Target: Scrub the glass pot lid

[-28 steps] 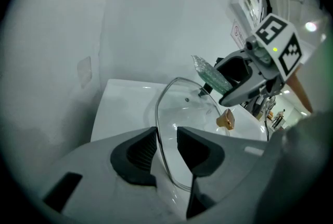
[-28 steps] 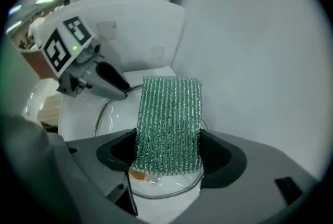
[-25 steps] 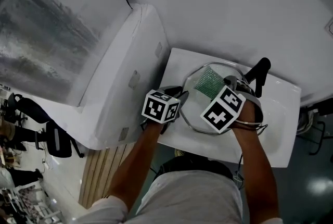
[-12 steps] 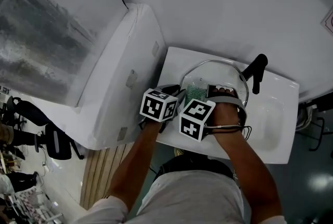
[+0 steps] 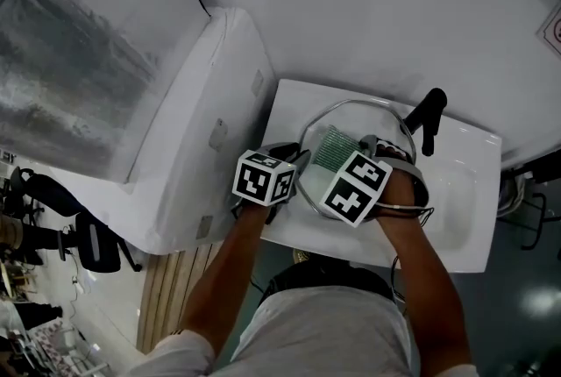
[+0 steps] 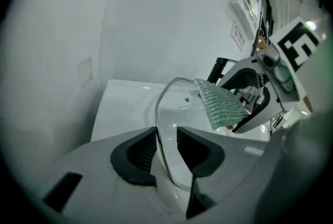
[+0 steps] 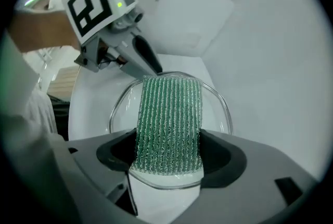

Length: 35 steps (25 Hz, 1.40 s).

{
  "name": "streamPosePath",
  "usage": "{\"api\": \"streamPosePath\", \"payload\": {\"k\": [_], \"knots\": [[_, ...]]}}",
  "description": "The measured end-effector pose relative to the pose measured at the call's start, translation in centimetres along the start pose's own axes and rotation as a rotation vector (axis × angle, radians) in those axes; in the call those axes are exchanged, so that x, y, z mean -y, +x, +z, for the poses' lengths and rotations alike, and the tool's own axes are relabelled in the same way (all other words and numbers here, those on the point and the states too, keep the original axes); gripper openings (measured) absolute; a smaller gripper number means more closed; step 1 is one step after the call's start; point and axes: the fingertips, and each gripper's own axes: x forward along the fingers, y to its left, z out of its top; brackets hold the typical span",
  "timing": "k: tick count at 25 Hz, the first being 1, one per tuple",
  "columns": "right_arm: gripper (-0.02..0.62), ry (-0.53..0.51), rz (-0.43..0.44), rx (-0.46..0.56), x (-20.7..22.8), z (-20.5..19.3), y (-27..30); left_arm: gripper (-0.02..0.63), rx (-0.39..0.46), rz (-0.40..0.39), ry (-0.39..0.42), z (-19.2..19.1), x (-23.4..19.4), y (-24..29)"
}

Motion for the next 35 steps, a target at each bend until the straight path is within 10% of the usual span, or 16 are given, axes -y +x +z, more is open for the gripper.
{"api": "streamPosePath", "payload": {"k": [13,25,29,35], "knots": [[0.348,0.768,0.133,0.304,3.6,-6.3,-0.5,0.132,0.000,0.006,0.004,0.0,0.0,0.0],[0.348,0.917,0.134,0.362,3.0,-8.6,0.0,0.132,0.001,0.007,0.001,0.1,0.1,0.1],[0.348,0.807,0.085,0.378,2.2,-7.5,-2.0,0.132,0.004,0.010,0.002,0.1,0.0,0.1],[0.348,0.229,-0.138,0.231,-2.0,-3.9,-3.5,0.132,0.005,0.012,0.003,0.0,0.0,0.1]]}}
